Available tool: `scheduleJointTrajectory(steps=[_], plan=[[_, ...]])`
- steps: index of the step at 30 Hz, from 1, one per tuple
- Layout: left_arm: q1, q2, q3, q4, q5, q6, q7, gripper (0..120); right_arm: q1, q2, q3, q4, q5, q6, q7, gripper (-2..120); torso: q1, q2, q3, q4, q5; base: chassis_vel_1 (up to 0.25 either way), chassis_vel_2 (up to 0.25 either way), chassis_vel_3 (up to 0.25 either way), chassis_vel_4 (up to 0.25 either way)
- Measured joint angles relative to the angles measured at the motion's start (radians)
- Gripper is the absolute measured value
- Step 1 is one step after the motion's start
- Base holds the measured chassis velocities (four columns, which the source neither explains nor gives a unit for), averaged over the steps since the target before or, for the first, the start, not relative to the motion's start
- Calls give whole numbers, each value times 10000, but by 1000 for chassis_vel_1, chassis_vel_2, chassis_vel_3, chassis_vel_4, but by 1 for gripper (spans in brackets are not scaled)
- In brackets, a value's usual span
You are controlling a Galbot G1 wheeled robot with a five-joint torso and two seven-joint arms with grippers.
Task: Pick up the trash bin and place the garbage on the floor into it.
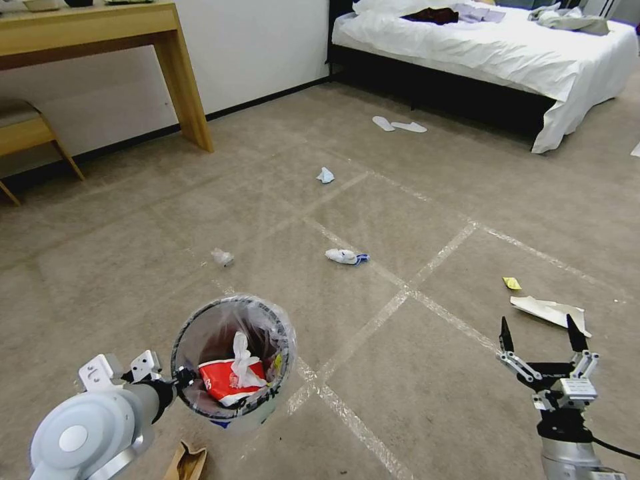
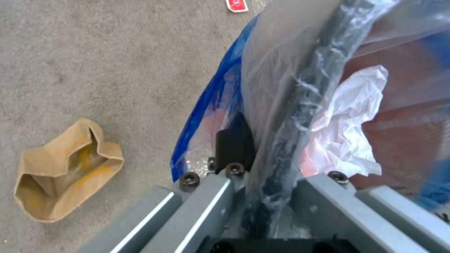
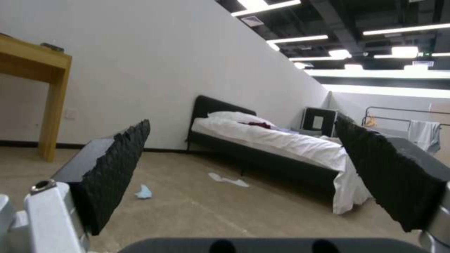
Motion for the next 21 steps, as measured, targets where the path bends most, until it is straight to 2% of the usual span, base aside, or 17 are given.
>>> scheduleJointTrajectory(steps=[5, 21], plan=[[25, 20, -66, -2, 0, -2, 23, 0, 146, 6, -66, -92, -49, 9, -23, 100, -1, 0, 0, 1, 1, -29, 21, 20, -20], [-306, 215, -19, 322, -176, -53, 12, 0, 601, 19, -179, -297, -150, -195, -30, 100, 2, 0, 1, 0, 1, -81, 74, 73, -77]])
